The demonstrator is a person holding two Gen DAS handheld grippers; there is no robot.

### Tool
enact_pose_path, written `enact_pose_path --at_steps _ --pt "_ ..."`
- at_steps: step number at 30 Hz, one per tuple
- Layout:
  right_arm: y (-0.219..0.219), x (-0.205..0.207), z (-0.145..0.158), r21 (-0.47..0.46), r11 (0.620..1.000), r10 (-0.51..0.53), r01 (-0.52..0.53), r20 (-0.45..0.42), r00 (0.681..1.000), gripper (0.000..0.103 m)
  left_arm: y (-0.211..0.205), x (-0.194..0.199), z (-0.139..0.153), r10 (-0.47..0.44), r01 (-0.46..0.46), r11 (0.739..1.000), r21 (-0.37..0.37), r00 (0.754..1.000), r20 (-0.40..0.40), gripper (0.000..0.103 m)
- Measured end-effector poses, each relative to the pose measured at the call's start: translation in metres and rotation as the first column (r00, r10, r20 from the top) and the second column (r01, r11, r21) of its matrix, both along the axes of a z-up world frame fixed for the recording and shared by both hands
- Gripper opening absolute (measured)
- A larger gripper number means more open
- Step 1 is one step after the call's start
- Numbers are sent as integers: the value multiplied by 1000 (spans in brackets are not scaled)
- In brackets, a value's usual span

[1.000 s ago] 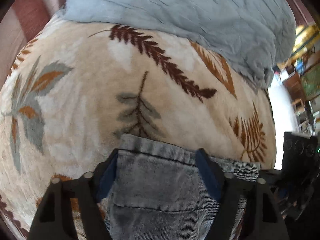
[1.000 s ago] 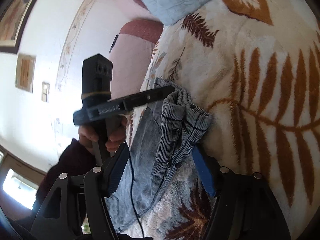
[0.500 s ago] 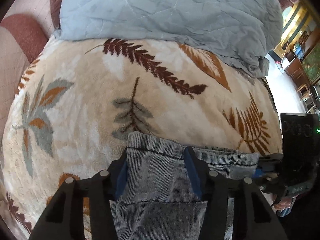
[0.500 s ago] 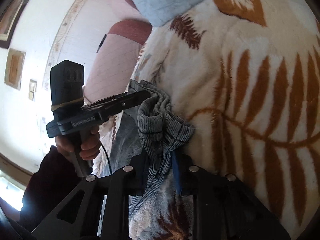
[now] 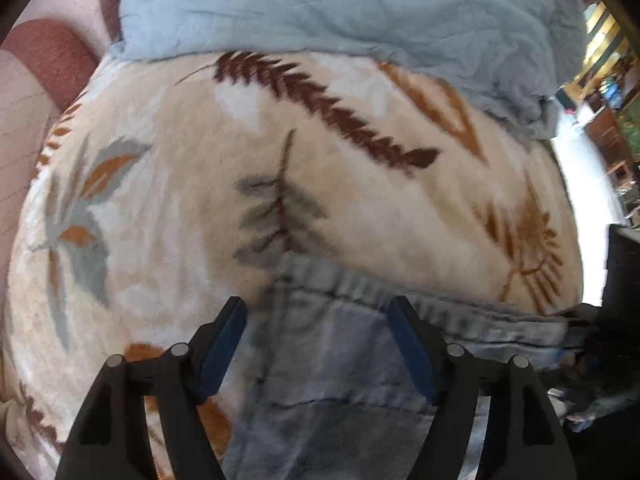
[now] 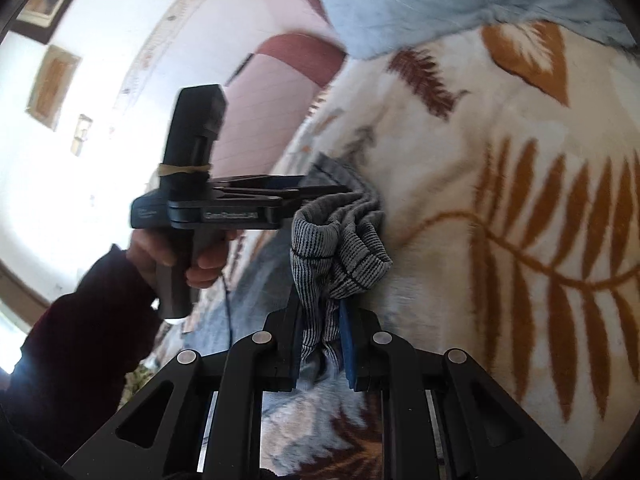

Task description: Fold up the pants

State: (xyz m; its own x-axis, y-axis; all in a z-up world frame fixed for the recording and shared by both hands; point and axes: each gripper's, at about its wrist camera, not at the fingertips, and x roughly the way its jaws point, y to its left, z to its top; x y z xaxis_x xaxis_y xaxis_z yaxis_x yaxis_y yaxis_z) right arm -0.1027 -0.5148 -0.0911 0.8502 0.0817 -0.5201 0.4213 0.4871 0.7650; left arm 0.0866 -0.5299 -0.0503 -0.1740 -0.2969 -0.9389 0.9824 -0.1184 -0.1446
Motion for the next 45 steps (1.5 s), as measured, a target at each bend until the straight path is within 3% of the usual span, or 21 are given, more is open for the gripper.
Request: enact_pose_path --at_steps 3,5,8,13,16,24,31,38,45 --pt "-10 -6 -13 99 995 -16 16 -1 1000 12 -2 -9 2 -51 51 999 1 999 -12 69" --pt "-8 -5 -11 79 997 -15 15 -8 1000 12 -1 -12 1 -69 69 998 -3 998 7 68" --pt "-8 -3 -11 80 997 -15 16 -11 1000 13 0 -6 2 -42 42 999 -2 999 -11 58" --pt "-10 0 -9 78 997 -21 21 -7 1000 20 3 -1 5 -21 21 1000 -14 1000 23 30" --pt "-8 2 -6 67 998 -24 24 4 1000 22 9 1 9 -5 7 999 -36 999 35 19" --pt "10 7 24 -66 998 18 -16 31 999 16 24 1 27 81 -78 991 -112 997 19 14" --pt "37 12 55 -163 985 71 -59 68 995 16 65 13 71 159 -164 960 -226 986 -40 14" --pt "93 26 98 -295 942 209 -162 136 968 16 143 34 122 243 -246 920 -305 969 -50 14" --pt "160 48 120 -384 875 366 -294 128 922 16 237 62 146 356 -345 886 -310 934 -21 14"
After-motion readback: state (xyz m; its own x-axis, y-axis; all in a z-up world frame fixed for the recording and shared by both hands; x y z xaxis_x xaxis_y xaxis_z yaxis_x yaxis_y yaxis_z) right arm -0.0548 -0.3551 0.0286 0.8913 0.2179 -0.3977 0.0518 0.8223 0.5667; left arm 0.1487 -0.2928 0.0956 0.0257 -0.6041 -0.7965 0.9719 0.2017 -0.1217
